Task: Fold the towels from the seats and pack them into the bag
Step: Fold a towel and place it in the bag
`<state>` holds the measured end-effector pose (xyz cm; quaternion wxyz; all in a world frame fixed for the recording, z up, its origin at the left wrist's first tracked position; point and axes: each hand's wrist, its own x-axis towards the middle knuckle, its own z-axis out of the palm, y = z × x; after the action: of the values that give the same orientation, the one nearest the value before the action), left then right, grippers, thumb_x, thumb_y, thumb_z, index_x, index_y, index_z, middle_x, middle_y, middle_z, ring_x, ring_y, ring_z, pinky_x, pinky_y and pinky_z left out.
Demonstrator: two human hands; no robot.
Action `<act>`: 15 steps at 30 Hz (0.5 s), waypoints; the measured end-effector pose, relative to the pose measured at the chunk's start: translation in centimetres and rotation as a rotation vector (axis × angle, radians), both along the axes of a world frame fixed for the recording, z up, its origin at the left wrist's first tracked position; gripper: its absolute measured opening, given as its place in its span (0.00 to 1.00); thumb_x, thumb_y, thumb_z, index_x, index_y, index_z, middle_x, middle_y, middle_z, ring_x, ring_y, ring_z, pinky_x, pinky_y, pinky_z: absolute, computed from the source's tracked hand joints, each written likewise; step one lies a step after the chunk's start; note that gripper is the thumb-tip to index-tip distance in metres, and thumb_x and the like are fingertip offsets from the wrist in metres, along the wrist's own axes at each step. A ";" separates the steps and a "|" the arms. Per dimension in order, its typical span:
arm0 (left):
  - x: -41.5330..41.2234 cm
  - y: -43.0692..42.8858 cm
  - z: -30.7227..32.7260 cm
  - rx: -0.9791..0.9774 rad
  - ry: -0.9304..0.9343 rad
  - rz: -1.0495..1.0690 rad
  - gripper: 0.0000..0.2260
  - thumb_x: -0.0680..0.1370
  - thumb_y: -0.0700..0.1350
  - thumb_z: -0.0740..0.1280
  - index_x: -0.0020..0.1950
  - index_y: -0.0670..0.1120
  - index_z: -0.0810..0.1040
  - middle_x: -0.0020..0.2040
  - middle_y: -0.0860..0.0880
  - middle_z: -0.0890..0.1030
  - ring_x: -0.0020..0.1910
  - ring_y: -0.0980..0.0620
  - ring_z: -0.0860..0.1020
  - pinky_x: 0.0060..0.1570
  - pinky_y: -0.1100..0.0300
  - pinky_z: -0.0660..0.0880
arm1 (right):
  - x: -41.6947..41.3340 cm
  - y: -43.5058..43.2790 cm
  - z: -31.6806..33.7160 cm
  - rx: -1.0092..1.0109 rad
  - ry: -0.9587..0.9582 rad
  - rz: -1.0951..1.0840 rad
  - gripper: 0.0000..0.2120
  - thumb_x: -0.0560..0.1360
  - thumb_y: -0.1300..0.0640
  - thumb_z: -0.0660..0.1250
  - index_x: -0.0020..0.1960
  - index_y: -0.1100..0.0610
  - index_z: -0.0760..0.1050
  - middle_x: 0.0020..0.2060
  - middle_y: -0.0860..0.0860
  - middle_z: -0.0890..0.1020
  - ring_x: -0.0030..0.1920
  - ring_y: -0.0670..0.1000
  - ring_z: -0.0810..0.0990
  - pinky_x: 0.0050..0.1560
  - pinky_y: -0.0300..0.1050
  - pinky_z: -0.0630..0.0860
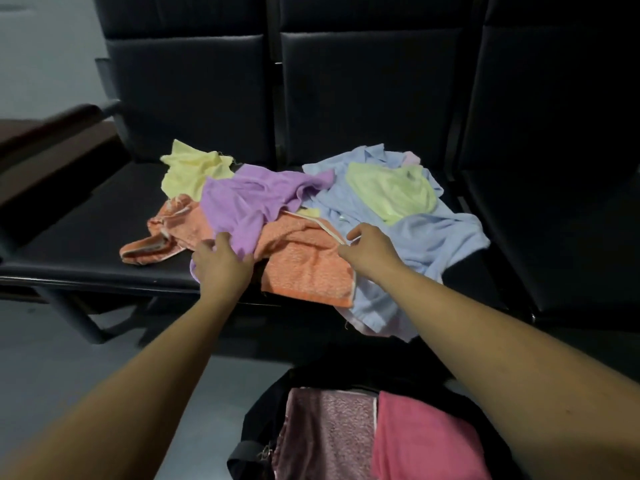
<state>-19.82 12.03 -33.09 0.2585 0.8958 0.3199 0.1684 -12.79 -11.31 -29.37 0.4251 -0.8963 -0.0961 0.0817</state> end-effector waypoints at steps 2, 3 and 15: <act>-0.2 2.2 -1.2 -0.060 0.046 0.042 0.28 0.77 0.45 0.70 0.73 0.37 0.66 0.67 0.30 0.68 0.66 0.31 0.68 0.66 0.44 0.65 | 0.3 2.2 -0.4 -0.028 -0.038 0.014 0.15 0.76 0.57 0.68 0.61 0.59 0.74 0.57 0.55 0.79 0.51 0.54 0.78 0.47 0.44 0.71; -0.2 3.3 -1.7 -0.062 0.073 0.029 0.26 0.76 0.44 0.70 0.70 0.36 0.68 0.64 0.29 0.70 0.63 0.31 0.70 0.63 0.44 0.67 | 0.4 3.1 -0.6 -0.046 -0.064 0.023 0.15 0.76 0.57 0.68 0.61 0.59 0.75 0.58 0.56 0.79 0.53 0.55 0.78 0.48 0.44 0.71; -2.6 5.5 4.9 -0.868 -0.480 -0.312 0.07 0.81 0.44 0.68 0.42 0.49 0.78 0.37 0.47 0.79 0.34 0.49 0.75 0.35 0.56 0.71 | -1.8 11.0 2.0 0.568 0.501 0.060 0.19 0.79 0.43 0.68 0.55 0.60 0.79 0.44 0.54 0.85 0.43 0.54 0.83 0.49 0.49 0.79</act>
<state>-22.38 17.53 -28.18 0.6944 0.6792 0.1548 0.1805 -14.55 -0.34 -27.37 0.6644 -0.6919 -0.0341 0.2807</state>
